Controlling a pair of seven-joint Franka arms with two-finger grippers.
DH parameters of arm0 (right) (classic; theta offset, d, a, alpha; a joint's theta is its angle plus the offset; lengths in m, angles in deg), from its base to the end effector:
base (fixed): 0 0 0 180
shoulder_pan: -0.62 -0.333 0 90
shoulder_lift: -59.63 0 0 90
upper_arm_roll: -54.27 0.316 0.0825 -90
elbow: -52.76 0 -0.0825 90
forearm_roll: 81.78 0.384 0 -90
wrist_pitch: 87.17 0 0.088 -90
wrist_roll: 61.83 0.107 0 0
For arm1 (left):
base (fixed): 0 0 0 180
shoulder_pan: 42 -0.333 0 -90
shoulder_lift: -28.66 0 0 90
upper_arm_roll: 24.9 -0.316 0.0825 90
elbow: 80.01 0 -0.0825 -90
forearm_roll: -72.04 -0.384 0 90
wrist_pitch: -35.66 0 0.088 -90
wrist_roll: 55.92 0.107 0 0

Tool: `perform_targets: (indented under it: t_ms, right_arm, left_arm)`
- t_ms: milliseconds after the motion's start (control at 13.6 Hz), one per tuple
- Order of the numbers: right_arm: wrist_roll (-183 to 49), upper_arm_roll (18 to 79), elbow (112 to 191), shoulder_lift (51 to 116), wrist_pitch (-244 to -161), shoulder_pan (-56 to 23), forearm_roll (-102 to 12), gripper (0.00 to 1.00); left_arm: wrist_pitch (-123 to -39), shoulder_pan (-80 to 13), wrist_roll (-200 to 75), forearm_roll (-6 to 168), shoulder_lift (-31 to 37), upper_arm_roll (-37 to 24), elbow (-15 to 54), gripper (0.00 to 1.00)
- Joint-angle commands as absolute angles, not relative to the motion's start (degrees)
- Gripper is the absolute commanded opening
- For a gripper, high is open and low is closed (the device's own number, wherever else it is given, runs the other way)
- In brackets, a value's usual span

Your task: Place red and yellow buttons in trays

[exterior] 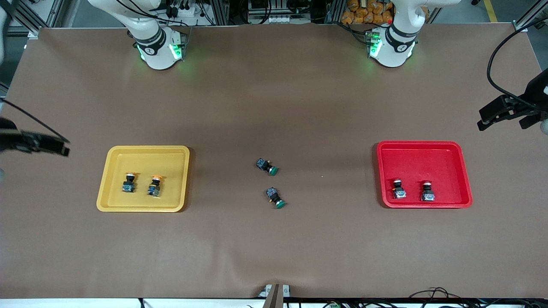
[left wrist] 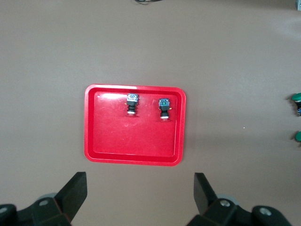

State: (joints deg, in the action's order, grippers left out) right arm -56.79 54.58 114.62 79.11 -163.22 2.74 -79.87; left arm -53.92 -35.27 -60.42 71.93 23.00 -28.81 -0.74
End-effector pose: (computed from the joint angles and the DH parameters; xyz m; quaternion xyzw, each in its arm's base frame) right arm 0.6279 -0.0164 0.6282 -0.9972 0.0565 0.0466 0.0159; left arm 0.5840 -0.0309 0.6560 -0.9991 -0.0144 -0.0409 0.0017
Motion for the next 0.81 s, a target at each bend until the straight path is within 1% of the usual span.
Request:
perform_targets:
  t_ms: [0,74,221,368,441,589,736]
  right_arm:
    - [-56.30,55.42,115.33,72.33,-157.52,3.78,-80.03,1.00]
    - [-56.30,55.15,120.04,69.77,-158.97,3.70,-80.02,1.00]
    - [-56.56,54.36,129.79,63.36,-164.40,3.61,-80.28,1.00]
    - [-56.65,54.45,137.80,58.25,-167.93,2.38,-81.60,1.00]
    - [-57.00,54.53,140.62,56.49,-169.51,2.38,-82.39,1.00]
    - [-57.09,54.54,144.33,54.98,-171.45,2.73,-82.48,1.00]
    - [-57.17,54.71,146.09,54.01,-172.16,2.47,-82.57,1.00]
  left_arm:
    - [-53.64,-35.14,-60.58,71.60,23.30,-29.03,-1.26,1.00]
    - [-53.64,-35.23,-60.58,71.60,23.30,-29.03,-1.26,1.00]
    - [-53.64,-35.41,-60.67,71.60,23.30,-29.03,-1.17,1.00]
    - [-53.64,-35.67,-60.50,71.78,23.13,-29.03,-1.17,1.00]
    - [-53.64,-35.67,-60.67,71.87,23.13,-29.03,-1.17,1.00]
    - [-53.64,-35.58,-60.58,71.78,23.04,-29.03,-1.17,1.00]
    - [-53.64,-35.67,-60.58,71.87,23.04,-29.03,-1.17,1.00]
